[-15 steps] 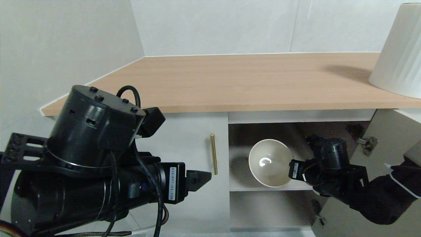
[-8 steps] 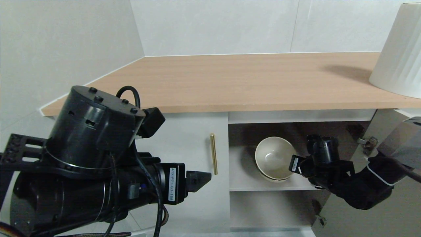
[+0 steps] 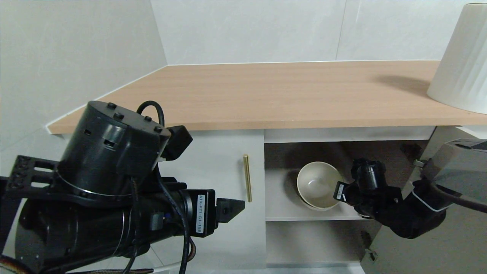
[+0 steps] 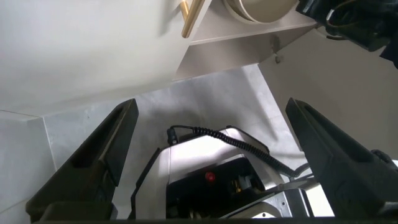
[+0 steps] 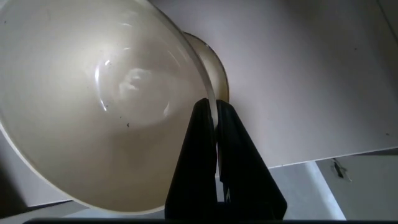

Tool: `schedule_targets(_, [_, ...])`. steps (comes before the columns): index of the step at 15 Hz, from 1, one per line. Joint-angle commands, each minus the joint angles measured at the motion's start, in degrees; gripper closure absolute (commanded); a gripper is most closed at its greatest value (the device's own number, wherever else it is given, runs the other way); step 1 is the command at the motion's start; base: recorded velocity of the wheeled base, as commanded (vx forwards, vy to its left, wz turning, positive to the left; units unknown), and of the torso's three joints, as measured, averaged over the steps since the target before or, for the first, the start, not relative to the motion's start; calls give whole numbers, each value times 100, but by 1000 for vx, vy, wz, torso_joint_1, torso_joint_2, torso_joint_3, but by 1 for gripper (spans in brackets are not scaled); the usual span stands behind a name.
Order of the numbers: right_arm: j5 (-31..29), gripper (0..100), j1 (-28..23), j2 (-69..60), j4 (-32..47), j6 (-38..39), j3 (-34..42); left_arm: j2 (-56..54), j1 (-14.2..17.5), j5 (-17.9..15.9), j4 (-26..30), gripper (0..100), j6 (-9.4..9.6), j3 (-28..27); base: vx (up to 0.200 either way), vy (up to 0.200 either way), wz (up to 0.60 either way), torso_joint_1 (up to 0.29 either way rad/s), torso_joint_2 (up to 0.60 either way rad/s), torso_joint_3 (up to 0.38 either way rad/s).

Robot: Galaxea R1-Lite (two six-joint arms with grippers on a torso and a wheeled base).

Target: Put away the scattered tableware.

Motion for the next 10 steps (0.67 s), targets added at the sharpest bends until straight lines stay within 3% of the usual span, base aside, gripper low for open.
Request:
schedule_targets(1, [-3, 100, -2, 57, 0, -1, -39, 18, 0, 4, -1, 0, -3, 1, 0, 0, 0, 0, 0, 0])
schedule_targets(10, [-39, 100, -2, 180, 8, -1, -83, 18, 0, 4, -1, 0, -3, 1, 0, 0, 0, 0, 0, 0])
